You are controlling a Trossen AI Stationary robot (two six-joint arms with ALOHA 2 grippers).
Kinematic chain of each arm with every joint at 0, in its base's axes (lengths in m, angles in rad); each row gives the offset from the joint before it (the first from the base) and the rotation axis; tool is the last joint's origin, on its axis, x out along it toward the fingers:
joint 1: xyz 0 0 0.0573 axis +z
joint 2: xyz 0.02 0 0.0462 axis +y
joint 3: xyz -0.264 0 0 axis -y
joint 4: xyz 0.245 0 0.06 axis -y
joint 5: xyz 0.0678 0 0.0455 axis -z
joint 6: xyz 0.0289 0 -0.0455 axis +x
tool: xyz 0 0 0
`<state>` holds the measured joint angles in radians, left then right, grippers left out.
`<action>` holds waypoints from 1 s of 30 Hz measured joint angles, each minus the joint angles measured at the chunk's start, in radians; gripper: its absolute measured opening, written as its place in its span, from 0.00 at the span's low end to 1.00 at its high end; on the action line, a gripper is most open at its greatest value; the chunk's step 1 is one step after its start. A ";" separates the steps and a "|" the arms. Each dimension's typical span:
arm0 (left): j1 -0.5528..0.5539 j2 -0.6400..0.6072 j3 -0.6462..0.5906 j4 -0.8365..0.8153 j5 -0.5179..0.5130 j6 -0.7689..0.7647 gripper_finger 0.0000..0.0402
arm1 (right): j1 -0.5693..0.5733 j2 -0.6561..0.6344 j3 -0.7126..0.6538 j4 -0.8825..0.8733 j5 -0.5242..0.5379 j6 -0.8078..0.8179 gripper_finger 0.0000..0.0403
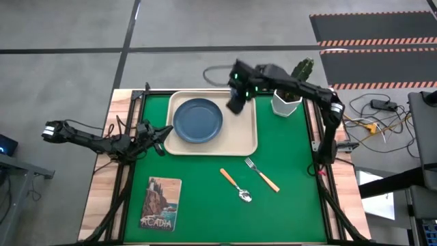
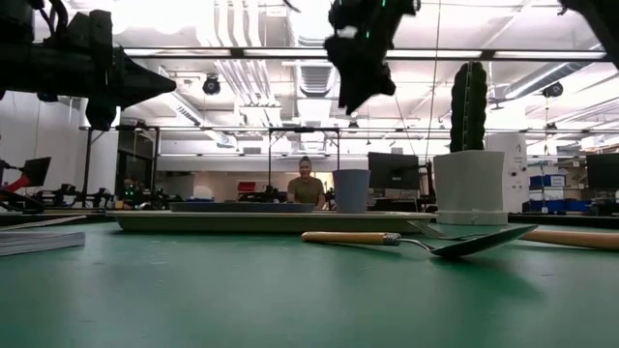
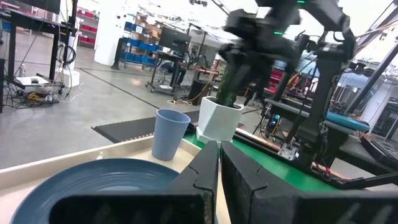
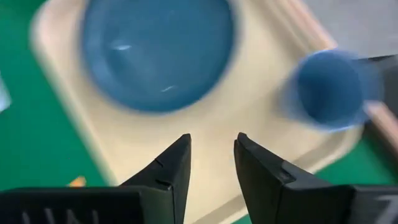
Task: Pick and place plate/cup/fork/spoon on tray
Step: Put the yellow fork on the white tray
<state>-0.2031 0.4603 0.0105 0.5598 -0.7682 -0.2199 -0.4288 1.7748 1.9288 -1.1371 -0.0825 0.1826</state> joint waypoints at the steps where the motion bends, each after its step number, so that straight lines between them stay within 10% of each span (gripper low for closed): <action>1: 0.000 0.001 0.000 0.000 0.000 0.000 0.00 | 0.036 -0.013 -0.019 0.000 -0.003 0.008 0.27; 14: 0.000 0.002 0.000 0.000 0.000 -0.004 0.00 | 0.441 -0.061 -0.303 -0.010 -0.006 0.305 0.24; 30: 0.000 0.002 0.000 0.000 0.000 -0.005 0.00 | 0.625 -0.061 -0.677 0.068 -0.029 0.742 0.29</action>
<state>-0.2031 0.4622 0.0105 0.5598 -0.7681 -0.2249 0.1958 1.7142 1.2517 -1.0689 -0.1120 0.9250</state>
